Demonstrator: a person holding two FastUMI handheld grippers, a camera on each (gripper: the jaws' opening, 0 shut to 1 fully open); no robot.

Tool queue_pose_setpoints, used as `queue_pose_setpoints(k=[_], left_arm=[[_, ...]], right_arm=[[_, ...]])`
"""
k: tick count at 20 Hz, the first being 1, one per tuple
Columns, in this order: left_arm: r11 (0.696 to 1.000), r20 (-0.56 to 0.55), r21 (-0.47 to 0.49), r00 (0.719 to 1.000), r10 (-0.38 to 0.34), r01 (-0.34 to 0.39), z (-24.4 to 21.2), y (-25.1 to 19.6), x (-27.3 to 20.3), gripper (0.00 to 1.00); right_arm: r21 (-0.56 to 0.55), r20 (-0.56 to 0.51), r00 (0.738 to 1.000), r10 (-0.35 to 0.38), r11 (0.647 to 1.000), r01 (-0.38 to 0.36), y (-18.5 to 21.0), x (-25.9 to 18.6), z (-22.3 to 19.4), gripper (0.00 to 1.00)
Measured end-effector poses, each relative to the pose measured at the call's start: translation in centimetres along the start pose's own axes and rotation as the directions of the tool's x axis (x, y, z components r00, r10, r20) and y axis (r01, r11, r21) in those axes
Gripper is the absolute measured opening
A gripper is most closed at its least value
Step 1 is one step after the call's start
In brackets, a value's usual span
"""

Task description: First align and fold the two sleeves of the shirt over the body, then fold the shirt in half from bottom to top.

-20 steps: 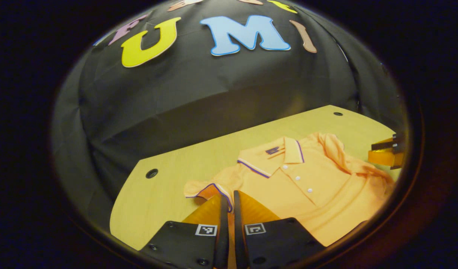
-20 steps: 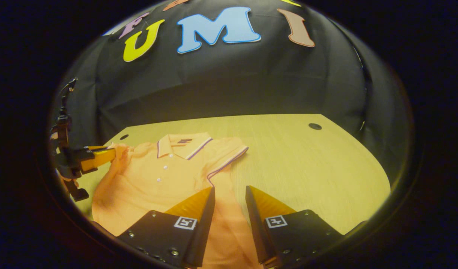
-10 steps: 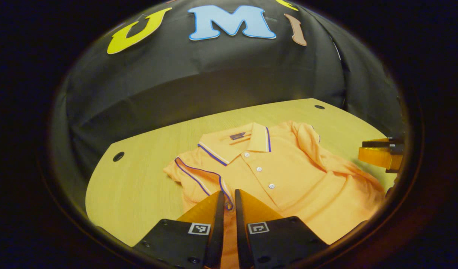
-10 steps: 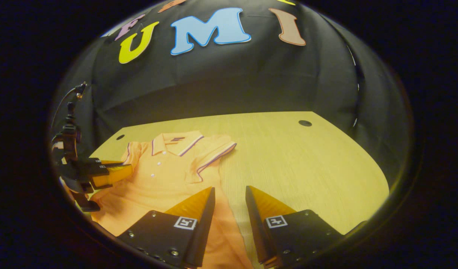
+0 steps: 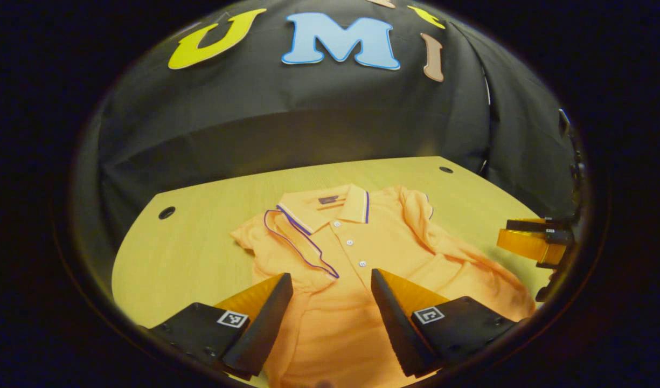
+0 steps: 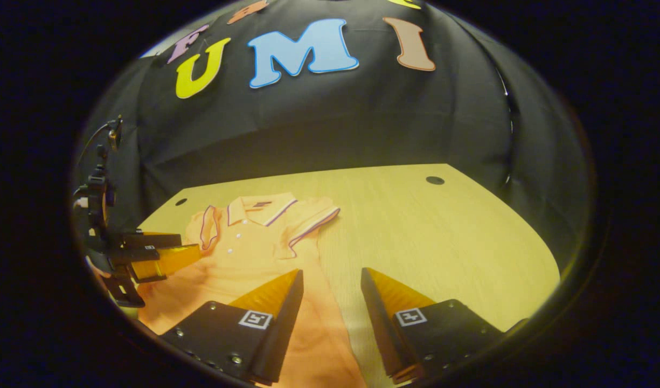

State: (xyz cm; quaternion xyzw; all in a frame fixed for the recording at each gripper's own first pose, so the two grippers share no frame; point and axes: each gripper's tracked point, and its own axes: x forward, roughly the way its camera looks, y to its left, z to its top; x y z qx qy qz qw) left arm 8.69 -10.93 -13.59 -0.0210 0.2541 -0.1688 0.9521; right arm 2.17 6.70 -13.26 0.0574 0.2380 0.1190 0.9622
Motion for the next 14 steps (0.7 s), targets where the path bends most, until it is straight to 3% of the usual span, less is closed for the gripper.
queue_pose_setpoints(k=[5, 7, 14], left_arm=[[0.997, 0.04, -0.061, 0.998, 0.052, -0.049, -0.4, 0.8, -6.0, 0.97], [0.996, 0.04, -0.058, 0.997, 0.068, -0.066, -1.9, 1.0, -8.5, 0.96], [0.993, -0.04, -0.076, 0.995, 0.092, -0.095, -10.8, 0.2, -16.1, 0.95]], right_arm=[[-0.029, 0.026, 0.999, 0.022, 0.999, -0.021, 0.7, -4.5, -0.5, 0.74], [-0.052, 0.027, 0.999, 0.037, 0.998, -0.036, 1.2, -6.7, -1.1, 0.8], [-0.093, -0.009, 0.999, 0.038, 0.995, -0.039, 1.1, -12.4, -5.7, 0.81]])
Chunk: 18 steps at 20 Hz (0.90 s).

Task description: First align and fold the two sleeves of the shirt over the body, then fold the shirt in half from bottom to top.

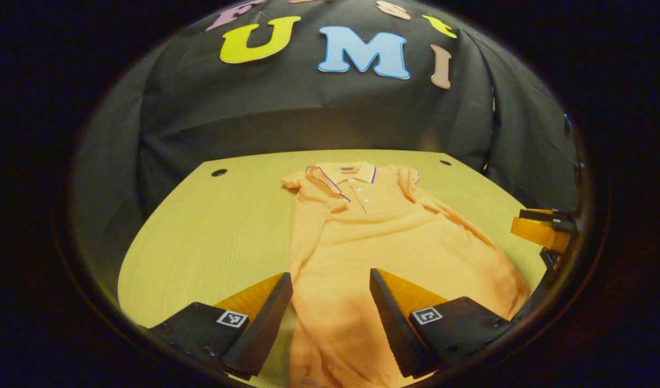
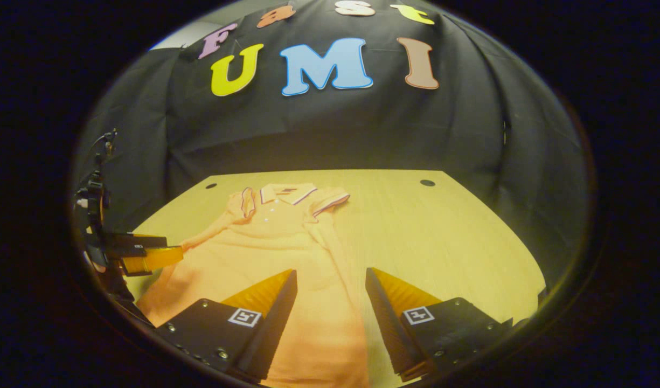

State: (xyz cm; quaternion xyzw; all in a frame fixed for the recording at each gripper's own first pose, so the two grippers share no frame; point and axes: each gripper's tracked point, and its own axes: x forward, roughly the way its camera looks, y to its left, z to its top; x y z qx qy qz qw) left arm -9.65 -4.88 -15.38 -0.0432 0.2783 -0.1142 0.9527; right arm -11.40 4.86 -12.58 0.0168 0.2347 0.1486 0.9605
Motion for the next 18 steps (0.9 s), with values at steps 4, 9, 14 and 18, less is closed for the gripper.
queue_pose_setpoints(k=[4, 9, 14, 18], left_arm=[[0.999, -0.02, -0.011, 0.999, 0.038, -0.038, -3.8, 0.6, -3.0, 0.94], [0.997, -0.025, 0.005, 0.997, 0.073, -0.073, -7.1, 0.7, -5.0, 0.94], [0.994, -0.039, 0.005, 0.993, 0.112, -0.112, -9.5, 0.9, -5.6, 0.95], [0.993, -0.011, -0.019, 0.993, 0.118, -0.118, -9.6, 0.9, -5.8, 0.99]], right_arm=[[0.014, -0.037, 0.999, -0.008, 1.0, 0.008, -0.1, -2.2, -3.4, 0.81], [0.021, -0.094, 0.995, -0.019, 1.0, 0.021, 0.0, -2.5, -7.1, 0.99], [-0.007, -0.153, 0.988, -0.032, 0.999, 0.031, 0.0, -3.2, -10.7, 0.99], [-0.007, -0.133, 0.99, -0.039, 0.999, 0.039, 0.0, -3.3, -10.9, 1.0]])
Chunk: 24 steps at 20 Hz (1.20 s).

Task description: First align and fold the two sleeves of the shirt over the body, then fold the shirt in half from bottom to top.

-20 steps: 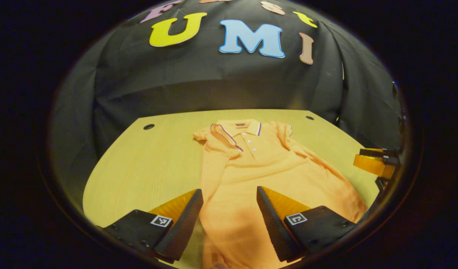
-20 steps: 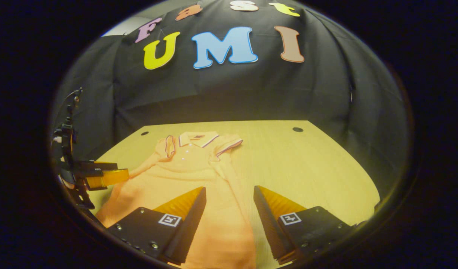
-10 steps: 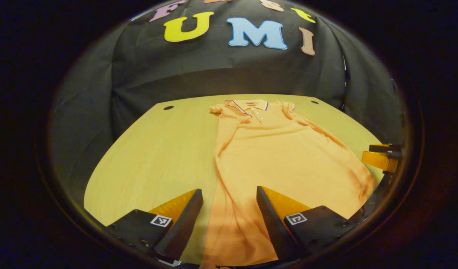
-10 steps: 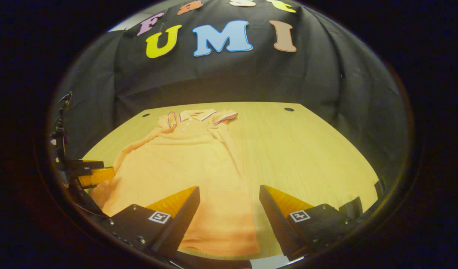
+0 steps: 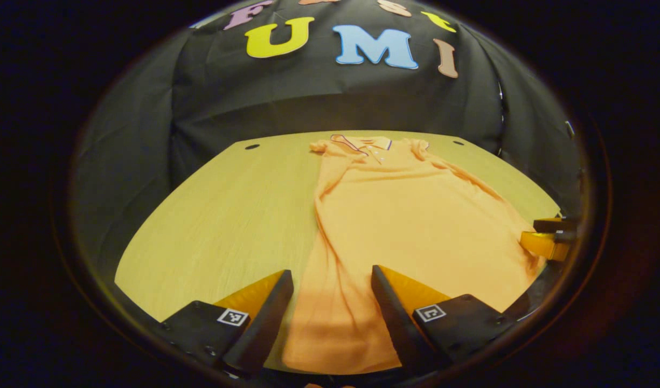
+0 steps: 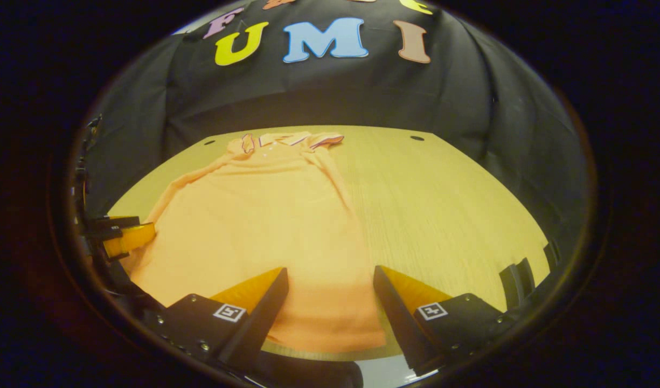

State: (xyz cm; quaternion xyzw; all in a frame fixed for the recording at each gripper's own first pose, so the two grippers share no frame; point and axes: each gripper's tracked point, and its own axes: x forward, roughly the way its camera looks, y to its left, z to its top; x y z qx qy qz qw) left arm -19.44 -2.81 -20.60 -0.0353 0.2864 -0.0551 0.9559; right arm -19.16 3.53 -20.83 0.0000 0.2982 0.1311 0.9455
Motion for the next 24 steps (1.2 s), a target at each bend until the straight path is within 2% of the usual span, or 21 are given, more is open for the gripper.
queue_pose_setpoints(k=[1, 2, 3, 4, 6, 7, 8, 9, 10, 12, 14, 19, 21, 22, 24], left_arm=[[1.0, 0.018, 0.003, 1.0, -0.006, 0.006, 0.0, -0.1, 0.1, 0.98], [1.0, 0.038, 0.014, 0.999, -0.008, 0.007, 0.2, -0.4, 0.4, 0.86], [0.999, 0.058, 0.029, 0.998, -0.018, 0.016, 0.4, -0.9, 0.6, 0.75], [0.999, 0.073, 0.041, 0.997, -0.02, 0.017, 0.5, -1.3, 0.6, 0.57], [0.998, 0.077, 0.059, 0.997, -0.022, 0.018, 0.3, -1.8, 0.8, 0.23], [0.998, 0.071, 0.06, 0.997, -0.021, 0.017, 0.2, -1.8, 0.8, 0.16], [0.999, 0.075, 0.036, 0.997, -0.02, 0.017, 0.3, -1.7, 0.8, 0.15], [1.0, 0.081, -0.007, 0.997, -0.018, 0.019, 0.8, -1.4, 0.6, 0.14], [0.999, 0.077, -0.035, 0.996, -0.033, 0.036, 0.7, -1.3, 0.7, 0.09], [0.995, 0.059, -0.064, 0.995, -0.074, 0.078, 1.0, -1.2, 0.7, 0.12], [0.991, 0.03, -0.08, 0.994, -0.109, 0.111, 1.1, -0.9, 0.5, 0.06], [0.977, 0.045, -0.125, 0.985, -0.169, 0.174, 4.1, -0.2, -0.3, 0.06], [0.976, 0.073, -0.115, 0.981, -0.18, 0.187, 6.4, 0.4, -0.3, 0.07], [0.975, 0.089, -0.109, 0.979, -0.184, 0.194, 7.7, 0.7, -0.2, 0.06], [0.973, 0.125, -0.101, 0.973, -0.195, 0.208, 10.5, 0.7, 0.5, 0.06]], right_arm=[[0.007, -0.006, 1.0, 0.004, 1.0, -0.004, 0.0, -0.1, -0.2, 0.92], [0.003, -0.002, 1.0, 0.005, 1.0, -0.005, 0.2, -0.1, -0.1, 0.81], [-0.006, -0.002, 1.0, 0.014, 1.0, -0.014, 0.6, -0.1, -0.1, 0.75], [0.012, -0.005, 0.999, 0.046, 0.999, -0.046, 1.6, 0.3, -0.1, 0.75], [0.02, 0.005, 0.999, 0.046, 0.999, -0.046, 1.9, -0.1, -0.3, 0.23], [0.002, 0.006, 0.999, 0.042, 0.999, -0.042, 2.0, -0.2, -0.4, 0.23], [0.007, 0.016, 0.998, 0.057, 0.998, -0.057, 2.5, 0.0, -0.2, 0.23], [0.029, 0.022, 0.998, 0.059, 0.998, -0.06, 2.8, 0.6, -0.4, 0.0], [0.026, 0.027, 0.998, 0.064, 0.998, -0.065, 2.7, -0.1, 0.0, 0.0], [0.034, 0.012, 0.997, 0.07, 0.997, -0.071, 3.0, -0.3, -0.1, 0.0], [0.027, 0.022, 0.996, 0.081, 0.996, -0.081, 3.3, -0.7, 1.1, 0.0], [-0.04, 0.135, 0.984, 0.113, 0.993, -0.109, 4.5, -3.0, 7.7, 0.0], [-0.066, 0.176, 0.975, 0.135, 0.99, -0.125, 5.0, -3.4, 10.8, 0.04], [-0.079, 0.198, 0.969, 0.147, 0.988, -0.133, 5.3, -3.5, 12.4, 0.0], [-0.105, 0.234, 0.96, 0.155, 0.986, -0.133, 5.6, -3.0, 15.7, 0.0]])
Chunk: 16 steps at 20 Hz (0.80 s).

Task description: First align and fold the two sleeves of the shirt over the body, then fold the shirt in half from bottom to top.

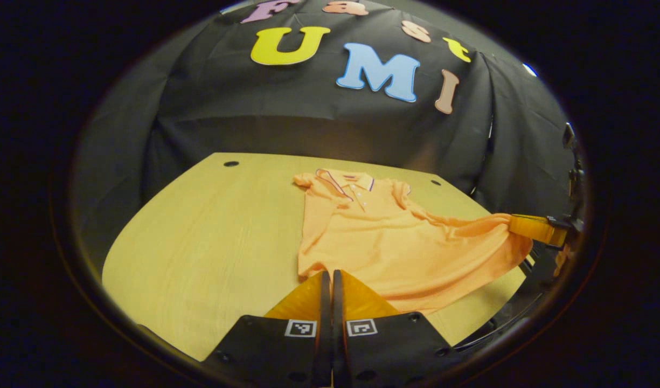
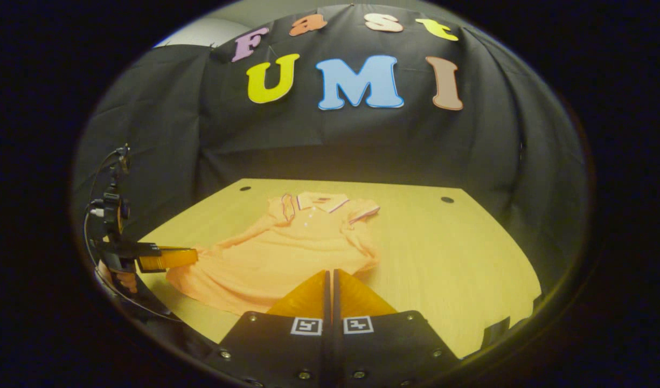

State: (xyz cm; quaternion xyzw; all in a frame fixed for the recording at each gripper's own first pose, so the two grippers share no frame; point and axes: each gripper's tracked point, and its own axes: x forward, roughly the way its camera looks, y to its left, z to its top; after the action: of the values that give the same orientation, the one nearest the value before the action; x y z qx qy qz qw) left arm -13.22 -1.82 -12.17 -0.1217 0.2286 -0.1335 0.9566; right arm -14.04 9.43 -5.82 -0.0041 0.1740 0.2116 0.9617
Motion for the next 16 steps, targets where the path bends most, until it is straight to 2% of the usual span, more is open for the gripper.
queue_pose_setpoints(k=[4, 8, 13, 16], left_arm=[[1.0, 0.049, 0.02, 0.999, 0.012, -0.013, 5.3, 1.8, 3.6, 0.06], [0.999, 0.076, 0.029, 0.997, 0.015, -0.017, 10.3, 3.1, 7.0, 0.06], [0.998, 0.107, 0.052, 0.994, 0.029, -0.035, 15.7, 4.4, 11.2, 0.09], [0.997, 0.121, 0.064, 0.992, 0.034, -0.042, 18.1, 5.2, 13.9, 0.06]], right_arm=[[0.033, 0.054, 0.997, 0.048, 0.998, -0.05, 0.4, 3.7, 5.6, 0.0], [0.051, 0.091, 0.995, 0.031, 0.998, -0.036, -1.0, 8.2, 10.1, 0.0], [0.066, 0.092, 0.995, 0.021, 0.997, -0.027, -2.1, 13.7, 12.7, 0.0], [0.074, 0.087, 0.996, 0.023, 0.997, -0.029, -2.8, 17.0, 13.7, 0.0]])
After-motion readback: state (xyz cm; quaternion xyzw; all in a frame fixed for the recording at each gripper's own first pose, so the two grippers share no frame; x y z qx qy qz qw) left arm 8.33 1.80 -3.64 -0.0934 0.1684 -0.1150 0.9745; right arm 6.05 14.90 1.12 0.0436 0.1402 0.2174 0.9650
